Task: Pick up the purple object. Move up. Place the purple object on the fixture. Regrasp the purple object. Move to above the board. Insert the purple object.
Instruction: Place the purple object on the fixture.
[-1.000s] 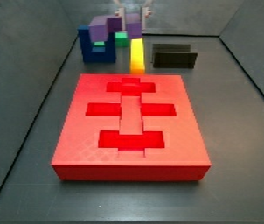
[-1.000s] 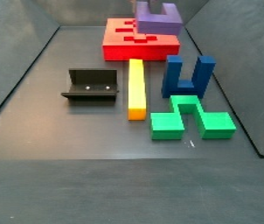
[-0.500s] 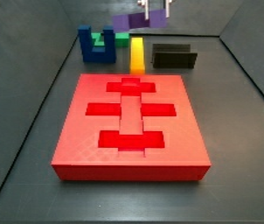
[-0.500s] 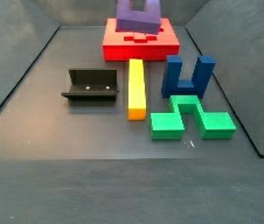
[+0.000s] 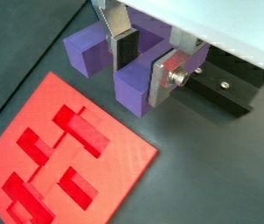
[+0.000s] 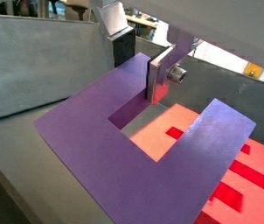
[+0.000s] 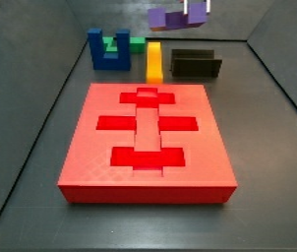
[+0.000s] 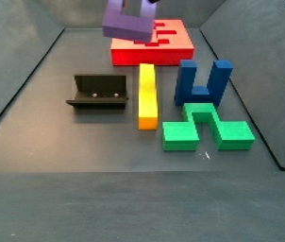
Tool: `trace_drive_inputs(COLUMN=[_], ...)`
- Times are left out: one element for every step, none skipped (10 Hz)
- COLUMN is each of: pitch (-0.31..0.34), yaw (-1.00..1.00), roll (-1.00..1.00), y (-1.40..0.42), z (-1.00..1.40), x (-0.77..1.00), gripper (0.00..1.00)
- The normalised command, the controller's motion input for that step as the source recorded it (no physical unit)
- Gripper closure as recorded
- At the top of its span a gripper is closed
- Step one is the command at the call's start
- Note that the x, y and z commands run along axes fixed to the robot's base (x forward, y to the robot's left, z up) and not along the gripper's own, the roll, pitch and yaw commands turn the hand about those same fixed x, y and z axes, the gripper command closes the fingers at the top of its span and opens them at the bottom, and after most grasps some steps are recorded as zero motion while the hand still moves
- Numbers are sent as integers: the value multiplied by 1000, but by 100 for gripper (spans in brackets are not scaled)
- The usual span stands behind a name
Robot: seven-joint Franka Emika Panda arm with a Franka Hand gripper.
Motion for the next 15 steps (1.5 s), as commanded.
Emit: trace_drive_inputs(pitch=[60,209,334,251,129,197,263,334,249,194,183,169,163,94,0], yaw=[-183,-126,-129,-280,-366,-420,-451,-420,-409,-349,-300,-234,0,0,160], roll=[-191,-37,0,-23,-263,-137,-66,-37,-146,-231,-297,-400,-600,-654,-680], y=[263,251,286,220,277,269,300,337,329,311,291,300,374,366,317], z=[0,-46,-140,-546,-703,-697,-691,-497,-109,0,23,23,83,54,11], x=[1000,1000,980,869,771,766,694,689,731,809,829,823,789,700,506], gripper=[100,100,100,100,100,100,100,100,100,100,100,100,100,100,100])
